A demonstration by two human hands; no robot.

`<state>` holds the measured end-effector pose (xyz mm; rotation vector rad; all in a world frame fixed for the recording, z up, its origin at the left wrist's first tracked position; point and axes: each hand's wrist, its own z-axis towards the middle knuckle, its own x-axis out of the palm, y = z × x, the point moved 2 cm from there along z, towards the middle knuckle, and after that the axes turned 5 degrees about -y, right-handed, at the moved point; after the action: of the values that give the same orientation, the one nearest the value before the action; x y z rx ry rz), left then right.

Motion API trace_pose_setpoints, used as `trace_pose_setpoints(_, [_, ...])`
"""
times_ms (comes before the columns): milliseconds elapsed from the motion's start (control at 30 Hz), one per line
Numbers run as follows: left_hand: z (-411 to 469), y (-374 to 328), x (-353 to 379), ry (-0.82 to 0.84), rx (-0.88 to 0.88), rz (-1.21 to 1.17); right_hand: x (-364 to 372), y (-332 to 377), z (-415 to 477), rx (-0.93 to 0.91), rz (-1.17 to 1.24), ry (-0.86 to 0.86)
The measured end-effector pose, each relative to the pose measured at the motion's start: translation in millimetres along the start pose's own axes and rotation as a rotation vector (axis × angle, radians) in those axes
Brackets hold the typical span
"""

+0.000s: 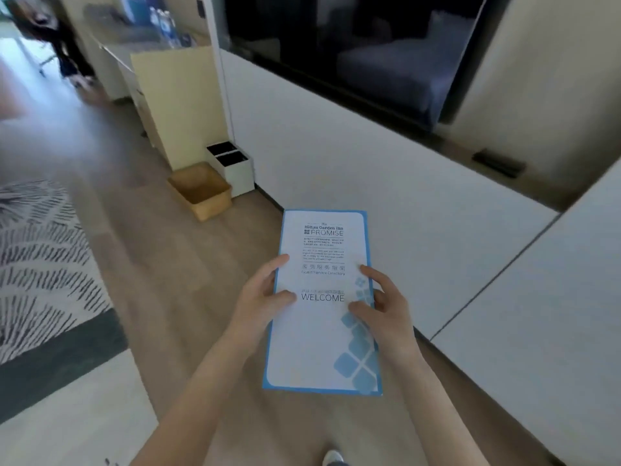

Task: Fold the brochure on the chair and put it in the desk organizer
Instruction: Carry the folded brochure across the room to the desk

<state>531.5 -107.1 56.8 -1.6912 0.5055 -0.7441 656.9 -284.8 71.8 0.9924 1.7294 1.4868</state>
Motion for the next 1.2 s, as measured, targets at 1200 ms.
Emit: trace_pose_setpoints(1200, [527.3, -165.9, -498.6, -0.835, 0.140, -0.096, 723.8, 61.9, 545.0, -0.009, -0.164, 0.862])
